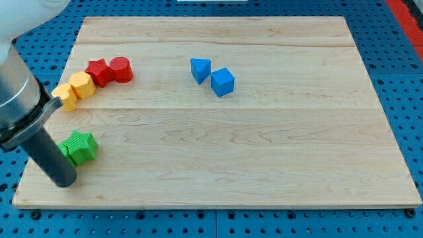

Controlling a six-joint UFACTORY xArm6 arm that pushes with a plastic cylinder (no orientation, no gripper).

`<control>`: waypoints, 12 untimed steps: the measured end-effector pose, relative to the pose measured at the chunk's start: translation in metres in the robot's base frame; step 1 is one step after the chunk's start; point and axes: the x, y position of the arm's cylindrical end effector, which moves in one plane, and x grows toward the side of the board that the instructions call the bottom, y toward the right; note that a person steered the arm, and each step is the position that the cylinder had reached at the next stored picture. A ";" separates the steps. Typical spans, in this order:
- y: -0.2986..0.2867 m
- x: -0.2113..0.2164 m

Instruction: Move the green blocks to the center of the board

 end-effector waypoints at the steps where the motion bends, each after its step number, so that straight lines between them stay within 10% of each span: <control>1: -0.019 0.024; 3: -0.060 -0.002; 7: 0.059 -0.119; 12: 0.099 -0.132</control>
